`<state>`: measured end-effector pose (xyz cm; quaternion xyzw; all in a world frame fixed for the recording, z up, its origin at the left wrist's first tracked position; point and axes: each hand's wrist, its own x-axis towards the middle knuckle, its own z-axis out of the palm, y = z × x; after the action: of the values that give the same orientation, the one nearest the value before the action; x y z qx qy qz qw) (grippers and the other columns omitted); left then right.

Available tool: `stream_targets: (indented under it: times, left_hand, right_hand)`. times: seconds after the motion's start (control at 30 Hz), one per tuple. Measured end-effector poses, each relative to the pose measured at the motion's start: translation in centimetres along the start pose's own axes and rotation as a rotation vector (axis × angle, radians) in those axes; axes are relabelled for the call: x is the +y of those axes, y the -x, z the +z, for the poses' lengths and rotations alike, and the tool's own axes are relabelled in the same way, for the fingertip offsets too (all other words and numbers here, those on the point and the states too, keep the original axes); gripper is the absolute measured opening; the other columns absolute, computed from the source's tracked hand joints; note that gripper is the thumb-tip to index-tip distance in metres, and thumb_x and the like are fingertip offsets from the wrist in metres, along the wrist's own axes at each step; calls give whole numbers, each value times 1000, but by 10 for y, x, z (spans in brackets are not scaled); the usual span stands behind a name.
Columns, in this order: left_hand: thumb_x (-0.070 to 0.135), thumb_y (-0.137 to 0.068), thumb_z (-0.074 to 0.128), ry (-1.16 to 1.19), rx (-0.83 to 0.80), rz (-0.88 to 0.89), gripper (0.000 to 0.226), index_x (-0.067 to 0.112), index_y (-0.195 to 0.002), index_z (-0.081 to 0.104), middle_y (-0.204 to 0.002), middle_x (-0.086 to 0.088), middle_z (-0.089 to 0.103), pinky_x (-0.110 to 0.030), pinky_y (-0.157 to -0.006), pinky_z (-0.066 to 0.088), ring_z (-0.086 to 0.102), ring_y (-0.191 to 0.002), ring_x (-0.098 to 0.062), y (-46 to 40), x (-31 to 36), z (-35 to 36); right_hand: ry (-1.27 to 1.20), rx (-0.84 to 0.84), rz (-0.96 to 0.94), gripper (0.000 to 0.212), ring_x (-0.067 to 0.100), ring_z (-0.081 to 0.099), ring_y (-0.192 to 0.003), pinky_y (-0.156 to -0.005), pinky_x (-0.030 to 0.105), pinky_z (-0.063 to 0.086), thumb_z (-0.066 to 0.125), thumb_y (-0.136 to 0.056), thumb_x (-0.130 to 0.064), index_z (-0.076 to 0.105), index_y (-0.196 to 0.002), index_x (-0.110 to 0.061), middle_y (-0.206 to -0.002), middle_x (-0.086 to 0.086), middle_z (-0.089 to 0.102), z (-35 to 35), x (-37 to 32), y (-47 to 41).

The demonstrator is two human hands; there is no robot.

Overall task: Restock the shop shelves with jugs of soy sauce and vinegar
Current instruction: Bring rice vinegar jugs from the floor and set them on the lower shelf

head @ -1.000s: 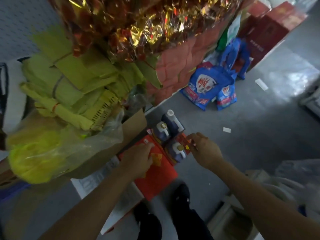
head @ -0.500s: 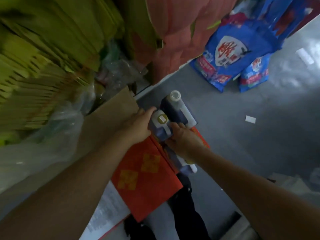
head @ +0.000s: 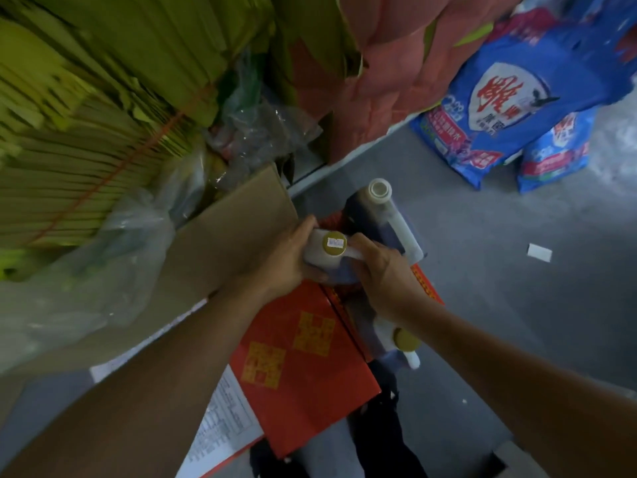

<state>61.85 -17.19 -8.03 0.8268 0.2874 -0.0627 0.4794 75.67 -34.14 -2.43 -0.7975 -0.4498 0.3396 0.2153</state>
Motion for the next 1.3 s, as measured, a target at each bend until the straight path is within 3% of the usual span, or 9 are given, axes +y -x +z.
stream_targets:
  times: [0.07, 0.17, 0.27, 0.37, 0.53, 0.67, 0.83, 1.03, 1.3]
  left_hand:
    - [39, -65, 92, 125, 85, 15, 62, 20, -107, 50, -104, 3, 60, -41, -68, 53, 62, -89, -14, 27, 25, -14]
    - [26, -67, 95, 146, 233, 53, 59, 18, -107, 53, -110, 2, 53, -30, -72, 49, 57, -93, -6, 71, 70, -48]
    - [41, -66, 93, 151, 344, 133, 63, 27, -115, 54, -118, 6, 54, -32, -78, 54, 60, -105, -9, 111, 118, -95]
    - [58, -69, 87, 203, 458, 227, 64, 45, -119, 50, -122, 14, 53, -28, -80, 53, 59, -112, -8, 153, 174, -155]
    - [42, -67, 95, 173, 536, 249, 85, 60, -133, 45, -131, 29, 48, -42, -92, 56, 55, -119, 0, 247, 257, -263]
    - [47, -63, 87, 170, 622, 294, 87, 60, -137, 45, -130, 36, 51, -21, -90, 53, 56, -117, 7, 351, 311, -341]
    - [28, -70, 86, 180, 790, 326, 76, 51, -132, 50, -130, 46, 53, -4, -90, 45, 53, -119, 20, 474, 347, -393]
    - [58, -75, 83, -37, 1139, 246, 75, 47, -143, 52, -148, 24, 53, -11, -107, 38, 48, -138, 2, 616, 373, -405]
    - [37, -76, 82, -45, 1614, 115, 88, 68, -143, 34, -152, 35, 42, -9, -109, 34, 38, -143, 8, 801, 432, -334]
  right_hand:
    - [19, 28, -50, 24, 22, 63, -110, -91, 38, 53, 57, -100, -34, 57, -122, -24, -123, 2, 61, -19, -19, 2]
    - [78, 126, -168, 24, 23, 65, -106, -85, 45, 57, 54, -103, -19, 55, -124, -29, -124, -1, 62, -53, -58, 16]
    - [-30, 212, -276, 25, 15, 63, -108, -89, 38, 54, 44, -106, -33, 51, -130, -34, -124, -7, 62, -88, -107, 41]
    - [-117, 197, -369, 48, 5, 56, -126, -100, 22, 46, 46, -104, -49, 32, -149, -46, -140, -13, 56, -131, -168, 62]
    - [-152, 144, -574, 94, -15, 34, -141, -105, 4, 34, 67, -90, -56, 4, -159, -52, -156, -36, 30, -199, -293, 94]
    - [-180, 176, -776, 92, -14, 37, -141, -111, 19, 40, 72, -87, -57, 16, -159, -50, -152, -40, 35, -226, -416, 133]
    - [-158, 177, -965, 91, -32, 20, -132, -108, 6, 30, 79, -82, -54, 11, -141, -74, -142, -59, 15, -225, -543, 179]
    - [-267, 8, -1191, 110, -10, 26, -147, -116, 9, 25, 88, -77, -37, 13, -152, -65, -155, -41, 22, -206, -644, 248]
    - [-339, -322, -1486, 102, 9, 44, -143, -114, 15, 32, 84, -75, -21, 28, -153, -56, -150, -18, 40, -177, -755, 397]
